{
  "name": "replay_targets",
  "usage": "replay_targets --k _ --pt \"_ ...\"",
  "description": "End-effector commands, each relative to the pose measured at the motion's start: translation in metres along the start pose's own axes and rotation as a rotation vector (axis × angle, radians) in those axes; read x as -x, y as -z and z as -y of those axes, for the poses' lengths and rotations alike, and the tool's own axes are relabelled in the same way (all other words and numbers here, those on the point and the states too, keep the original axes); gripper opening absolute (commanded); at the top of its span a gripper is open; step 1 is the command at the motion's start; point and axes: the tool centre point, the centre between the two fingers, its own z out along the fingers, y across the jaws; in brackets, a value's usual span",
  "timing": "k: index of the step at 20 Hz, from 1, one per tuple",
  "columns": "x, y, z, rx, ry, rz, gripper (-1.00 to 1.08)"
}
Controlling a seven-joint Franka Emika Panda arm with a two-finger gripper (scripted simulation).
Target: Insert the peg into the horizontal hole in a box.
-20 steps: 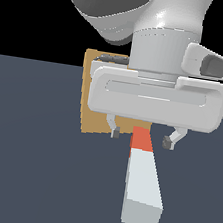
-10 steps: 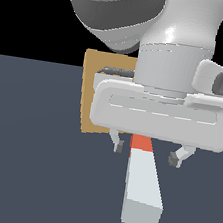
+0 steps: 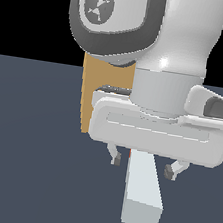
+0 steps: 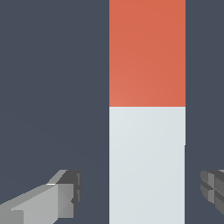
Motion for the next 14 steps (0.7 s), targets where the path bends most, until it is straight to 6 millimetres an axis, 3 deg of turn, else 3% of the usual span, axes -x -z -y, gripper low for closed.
replay_targets --k 1,8,9,14 --pt "0.0 -0.013 0.001 -0.001 0.0 0.0 1.0" --pt "0.0 -0.023 -0.001 -0.001 0.0 0.0 1.0" --pt "0.0 -0.023 -0.001 -0.001 0.0 0.0 -1.0" --pt "0.0 -0.023 -0.001 -0.001 0.0 0.0 -1.0"
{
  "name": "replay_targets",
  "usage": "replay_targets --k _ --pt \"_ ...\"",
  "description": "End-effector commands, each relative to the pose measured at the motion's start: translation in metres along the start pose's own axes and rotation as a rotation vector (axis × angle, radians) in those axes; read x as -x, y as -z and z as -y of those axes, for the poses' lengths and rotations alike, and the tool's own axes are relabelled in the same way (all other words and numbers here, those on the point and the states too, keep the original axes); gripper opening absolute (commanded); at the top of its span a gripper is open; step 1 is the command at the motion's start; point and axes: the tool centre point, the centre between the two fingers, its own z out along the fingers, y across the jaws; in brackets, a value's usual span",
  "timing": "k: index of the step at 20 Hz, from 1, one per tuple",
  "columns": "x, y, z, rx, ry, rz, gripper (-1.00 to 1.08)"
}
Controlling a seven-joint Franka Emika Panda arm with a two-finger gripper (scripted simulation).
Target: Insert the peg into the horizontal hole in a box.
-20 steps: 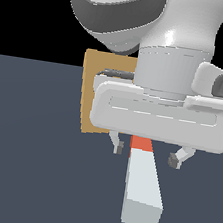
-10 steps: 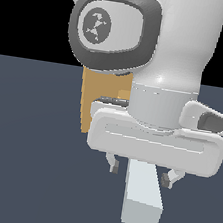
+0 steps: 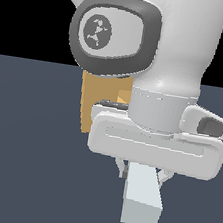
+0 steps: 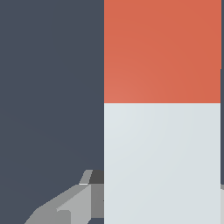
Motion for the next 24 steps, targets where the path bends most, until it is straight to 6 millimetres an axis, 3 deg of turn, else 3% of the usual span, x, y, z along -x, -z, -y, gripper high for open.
replay_targets --k 1,12,24 --pt "0.0 0.0 0.0 0.001 0.0 0.0 -1.0" --pt "-0.003 0.01 -0.002 0.0 0.044 0.0 -1.0" --pt "-0.02 0.066 -0.011 0.001 0.303 0.002 -1.0"
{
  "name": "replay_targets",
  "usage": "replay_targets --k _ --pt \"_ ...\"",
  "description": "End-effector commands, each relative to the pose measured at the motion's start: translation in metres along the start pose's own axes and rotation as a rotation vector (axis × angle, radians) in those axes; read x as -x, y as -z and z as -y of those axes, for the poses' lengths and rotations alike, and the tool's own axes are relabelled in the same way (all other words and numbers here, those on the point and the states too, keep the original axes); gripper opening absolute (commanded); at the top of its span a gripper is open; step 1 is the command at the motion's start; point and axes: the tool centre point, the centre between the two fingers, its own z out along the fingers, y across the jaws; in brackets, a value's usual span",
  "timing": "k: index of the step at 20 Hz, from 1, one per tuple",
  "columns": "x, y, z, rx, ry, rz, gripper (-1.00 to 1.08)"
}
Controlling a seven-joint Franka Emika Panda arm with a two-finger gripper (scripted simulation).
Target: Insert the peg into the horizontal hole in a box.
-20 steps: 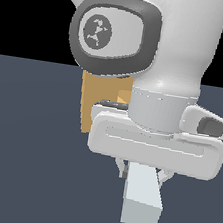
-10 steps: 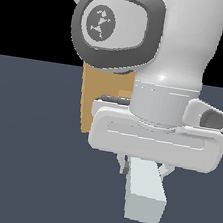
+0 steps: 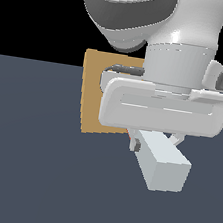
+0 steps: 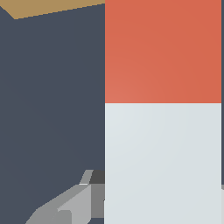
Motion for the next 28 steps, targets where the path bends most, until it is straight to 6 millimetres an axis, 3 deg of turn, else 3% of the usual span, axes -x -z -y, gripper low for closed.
replay_targets --k 1,10,28 --pt "-0.003 0.016 -0.004 0.005 0.059 0.002 -1.0" --pt "-0.011 0.04 -0.009 0.006 0.171 0.001 -1.0" --pt "-0.012 0.039 -0.008 0.004 0.173 0.0 -1.0"
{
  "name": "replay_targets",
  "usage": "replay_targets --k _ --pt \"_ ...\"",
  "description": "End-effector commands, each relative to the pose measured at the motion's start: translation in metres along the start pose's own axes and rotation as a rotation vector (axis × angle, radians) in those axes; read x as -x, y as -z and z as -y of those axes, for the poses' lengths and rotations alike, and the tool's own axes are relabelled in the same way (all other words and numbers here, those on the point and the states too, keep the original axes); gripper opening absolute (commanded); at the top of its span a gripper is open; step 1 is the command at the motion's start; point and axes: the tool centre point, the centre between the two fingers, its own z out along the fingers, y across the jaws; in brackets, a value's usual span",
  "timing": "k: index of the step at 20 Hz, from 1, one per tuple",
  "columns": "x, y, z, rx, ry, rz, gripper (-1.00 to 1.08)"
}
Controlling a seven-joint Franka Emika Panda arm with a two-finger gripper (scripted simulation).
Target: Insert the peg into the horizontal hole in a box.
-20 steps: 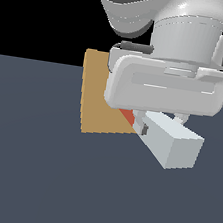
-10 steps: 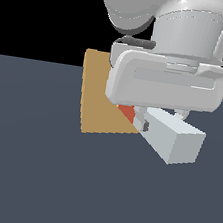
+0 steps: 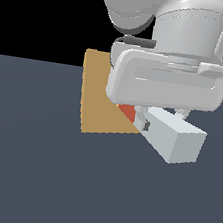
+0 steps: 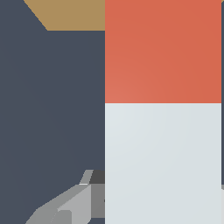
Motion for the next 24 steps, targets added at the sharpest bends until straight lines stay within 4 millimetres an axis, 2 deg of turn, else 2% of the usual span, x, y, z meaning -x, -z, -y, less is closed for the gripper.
replay_targets --k 1,8,18,24 --pt "-0.001 0.002 -0.001 0.003 0.0 0.001 -1.0" --pt "-0.025 0.002 0.0 0.003 0.0 0.001 -1.0" --pt "-0.103 0.004 0.0 0.007 0.001 0.003 -1.0" --pt "-0.127 0.005 -0.001 0.008 0.0 0.003 -1.0"
